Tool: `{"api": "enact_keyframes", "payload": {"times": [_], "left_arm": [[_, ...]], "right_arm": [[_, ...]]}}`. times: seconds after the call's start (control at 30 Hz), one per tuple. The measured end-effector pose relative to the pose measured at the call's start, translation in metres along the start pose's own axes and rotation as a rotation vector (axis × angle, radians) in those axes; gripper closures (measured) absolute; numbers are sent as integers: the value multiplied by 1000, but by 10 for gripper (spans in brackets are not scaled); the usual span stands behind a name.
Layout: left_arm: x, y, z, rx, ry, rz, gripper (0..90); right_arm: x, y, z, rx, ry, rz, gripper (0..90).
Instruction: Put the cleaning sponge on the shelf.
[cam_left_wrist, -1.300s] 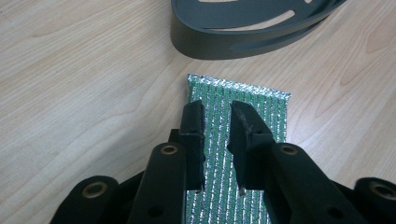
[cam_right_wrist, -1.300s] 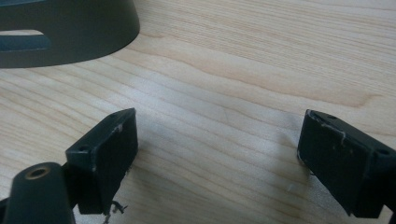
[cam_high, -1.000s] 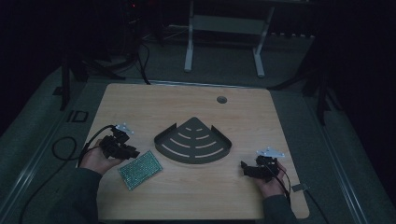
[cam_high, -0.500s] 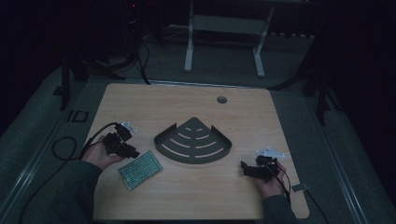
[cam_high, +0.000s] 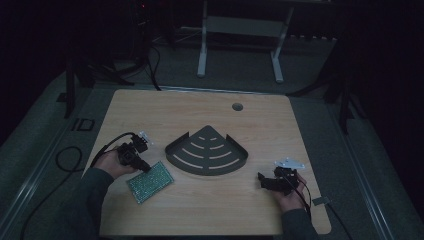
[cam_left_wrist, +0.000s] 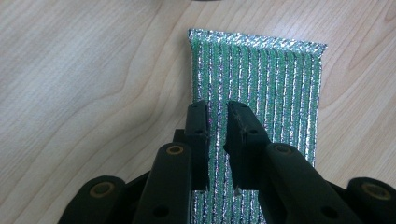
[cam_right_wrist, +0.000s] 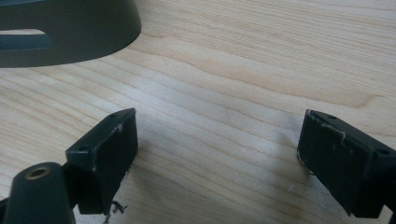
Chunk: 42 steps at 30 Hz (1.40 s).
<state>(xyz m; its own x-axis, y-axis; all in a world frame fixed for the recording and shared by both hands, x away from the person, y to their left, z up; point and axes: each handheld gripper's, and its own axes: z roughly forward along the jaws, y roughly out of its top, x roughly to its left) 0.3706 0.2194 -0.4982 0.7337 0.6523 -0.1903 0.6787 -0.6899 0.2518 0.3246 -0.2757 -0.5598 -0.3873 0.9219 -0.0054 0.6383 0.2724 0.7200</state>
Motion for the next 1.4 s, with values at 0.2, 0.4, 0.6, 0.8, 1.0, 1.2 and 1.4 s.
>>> {"api": "enact_keyframes", "payload": {"times": [0.2,0.4,0.6,0.8,1.0,1.2,1.4], "left_arm": [[4,0,2,6,-15,-8,796],[8,0,4,19,-35,-12,796],[11,2,9,39,-40,-16,799],[15,2,11,56,-47,-34,813],[18,2,12,64,-58,-57,762],[27,2,15,79,-117,-97,765],[30,7,17,119,-157,-123,816]], "right_arm": [[0,0,0,0,0,0,119],[0,0,0,0,0,0,119],[0,0,0,0,0,0,119],[0,0,0,0,0,0,119],[0,0,0,0,1,-1,119],[0,0,0,0,1,-1,119],[0,0,0,0,2,-1,119]]}}
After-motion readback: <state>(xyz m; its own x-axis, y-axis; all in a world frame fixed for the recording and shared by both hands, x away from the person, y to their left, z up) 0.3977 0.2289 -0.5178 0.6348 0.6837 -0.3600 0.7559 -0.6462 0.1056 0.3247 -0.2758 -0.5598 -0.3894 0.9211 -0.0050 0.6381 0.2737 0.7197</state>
